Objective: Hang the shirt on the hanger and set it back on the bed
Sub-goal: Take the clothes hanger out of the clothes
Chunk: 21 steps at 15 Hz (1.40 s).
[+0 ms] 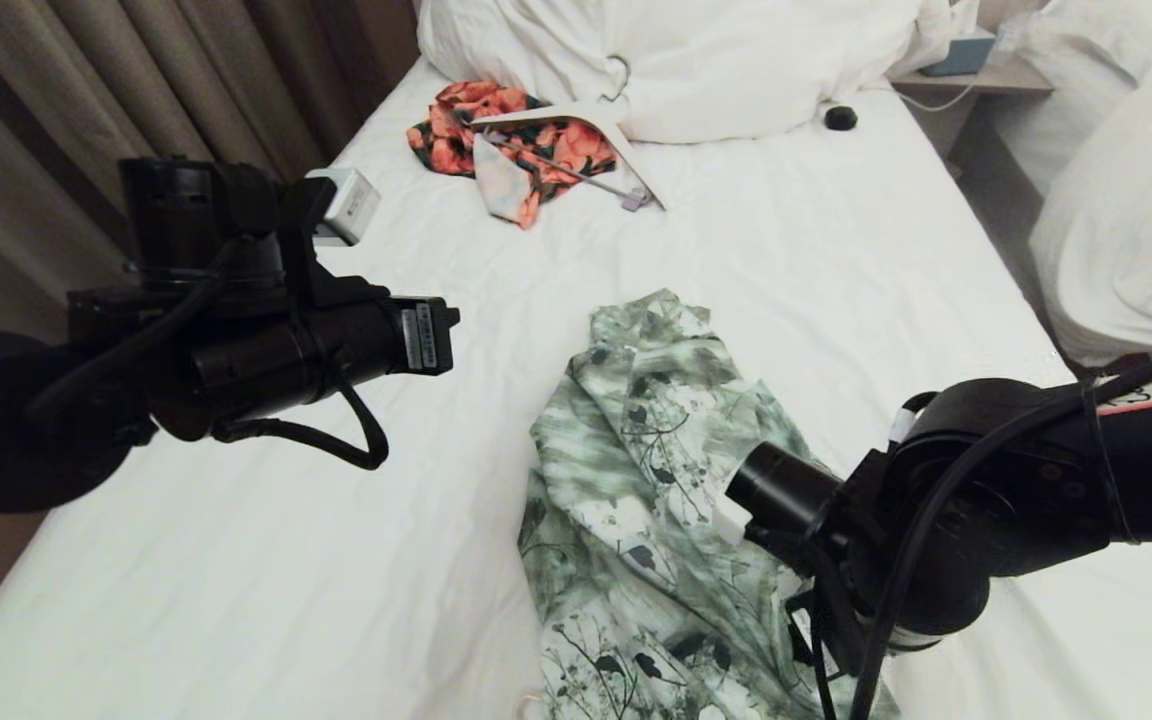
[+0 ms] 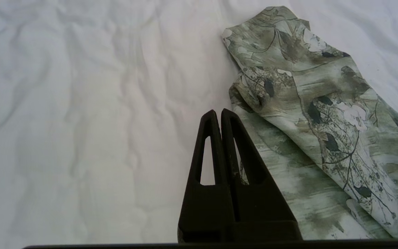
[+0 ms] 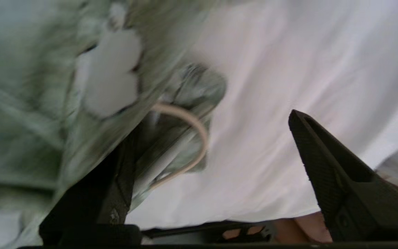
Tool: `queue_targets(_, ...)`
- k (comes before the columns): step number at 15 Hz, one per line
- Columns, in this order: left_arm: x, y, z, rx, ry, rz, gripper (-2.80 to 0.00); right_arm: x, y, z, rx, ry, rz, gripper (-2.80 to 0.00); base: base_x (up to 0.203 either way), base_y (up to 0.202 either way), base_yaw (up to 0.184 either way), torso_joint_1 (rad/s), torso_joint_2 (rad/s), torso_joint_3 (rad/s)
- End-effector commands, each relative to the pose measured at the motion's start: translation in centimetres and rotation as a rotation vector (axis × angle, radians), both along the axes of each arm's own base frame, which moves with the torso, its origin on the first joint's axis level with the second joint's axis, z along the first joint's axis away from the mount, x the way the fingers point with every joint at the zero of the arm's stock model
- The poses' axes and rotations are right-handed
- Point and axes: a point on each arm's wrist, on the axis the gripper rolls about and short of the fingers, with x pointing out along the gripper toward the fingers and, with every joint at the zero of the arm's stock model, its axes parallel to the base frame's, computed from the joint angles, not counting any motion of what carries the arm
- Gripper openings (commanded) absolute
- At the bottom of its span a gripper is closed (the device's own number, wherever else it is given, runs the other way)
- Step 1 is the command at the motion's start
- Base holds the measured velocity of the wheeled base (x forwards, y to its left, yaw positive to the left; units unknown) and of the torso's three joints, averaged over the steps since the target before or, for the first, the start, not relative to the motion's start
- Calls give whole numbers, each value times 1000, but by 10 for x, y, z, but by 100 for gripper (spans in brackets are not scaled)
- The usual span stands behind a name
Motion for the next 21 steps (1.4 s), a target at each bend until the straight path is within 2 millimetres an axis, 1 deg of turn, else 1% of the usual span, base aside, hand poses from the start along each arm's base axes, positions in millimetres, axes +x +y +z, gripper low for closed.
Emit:
queue_targets(1,-1,1,1,-3,-5,2,-280,1,1,-3,-18,1,-3,0,0,0,0,0,0,0)
queue_targets(9,-1,3,3,-5,-10,9,-280,3,0,-5,-85,-15,-10,0,0,0,0,0,0,0)
queue_targets(12,-1,3,3,-5,-10,9,-280,2,-3,0,-115,-38,-17,0,0,0,0,0,0,0)
queue_targets(14,-1,3,3,-5,-10,9,-280,2,-7,0,-182,-66,-29,0,0,0,0,0,0,0)
queue_targets(16,-1,3,3,-5,-10,7,-280,4,-10,-1,-282,-139,-47,0,0,0,0,0,0,0)
queue_targets(17,-1,3,3,-6,-11,7,-280,6,-10,-4,-318,-160,-52,0,0,0,0,0,0,0)
queue_targets(19,-2,3,4,-7,-12,7,-280,7,-9,-10,-335,-154,-51,0,0,0,0,0,0,0)
queue_targets(21,-2,3,4,-8,-12,9,-280,10,-5,-24,-345,-144,-48,0,0,0,0,0,0,0)
